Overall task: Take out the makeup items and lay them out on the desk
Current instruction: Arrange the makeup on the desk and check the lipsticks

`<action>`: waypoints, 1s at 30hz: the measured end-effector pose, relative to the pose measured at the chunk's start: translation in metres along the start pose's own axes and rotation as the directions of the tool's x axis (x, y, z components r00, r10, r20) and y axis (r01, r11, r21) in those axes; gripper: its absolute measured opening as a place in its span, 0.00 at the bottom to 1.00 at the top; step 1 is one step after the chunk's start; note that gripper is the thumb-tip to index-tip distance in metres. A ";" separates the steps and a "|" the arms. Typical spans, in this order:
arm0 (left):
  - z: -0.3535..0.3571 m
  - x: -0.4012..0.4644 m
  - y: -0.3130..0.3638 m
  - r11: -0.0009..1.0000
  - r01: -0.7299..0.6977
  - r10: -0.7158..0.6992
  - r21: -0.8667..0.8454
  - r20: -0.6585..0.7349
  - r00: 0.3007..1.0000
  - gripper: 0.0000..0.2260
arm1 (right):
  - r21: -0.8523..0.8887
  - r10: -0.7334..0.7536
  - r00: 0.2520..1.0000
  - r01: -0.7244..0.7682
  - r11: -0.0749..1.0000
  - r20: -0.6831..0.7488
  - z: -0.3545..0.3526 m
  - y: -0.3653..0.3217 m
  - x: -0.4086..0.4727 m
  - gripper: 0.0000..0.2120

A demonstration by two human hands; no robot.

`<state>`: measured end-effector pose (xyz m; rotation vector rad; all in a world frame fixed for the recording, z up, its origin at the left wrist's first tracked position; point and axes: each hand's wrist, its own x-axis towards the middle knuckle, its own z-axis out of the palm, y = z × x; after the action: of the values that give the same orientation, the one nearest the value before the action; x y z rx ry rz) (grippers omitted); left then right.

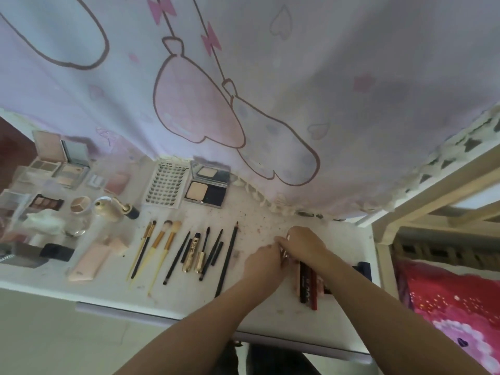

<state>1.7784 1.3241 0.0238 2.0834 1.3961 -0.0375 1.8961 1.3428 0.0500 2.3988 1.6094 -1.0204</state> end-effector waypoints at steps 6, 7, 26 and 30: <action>-0.044 -0.010 -0.015 0.971 -0.091 0.098 -0.221 0.024 0.995 0.12 | 0.284 -0.134 0.991 0.133 0.949 -0.017 -0.033 -0.014 -0.010 0.16; -0.053 -0.011 -0.017 0.946 -0.088 0.112 -0.313 0.058 0.992 0.12 | 0.325 -0.159 0.987 0.162 0.932 -0.036 -0.034 -0.016 -0.013 0.15; -0.126 -0.035 -0.072 0.936 -0.351 0.349 0.007 -0.129 0.928 0.09 | 0.582 -0.301 0.942 0.163 0.797 0.148 -0.049 -0.053 -0.069 0.16; -0.132 -0.036 -0.074 0.931 -0.364 0.363 0.024 -0.140 0.921 0.10 | 0.544 -0.342 0.935 0.239 0.805 0.096 -0.046 -0.052 -0.068 0.05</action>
<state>1.6596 1.3796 0.1079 2.3492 1.0619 0.2712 1.8585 1.3309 0.1387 2.2676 1.8559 -1.9111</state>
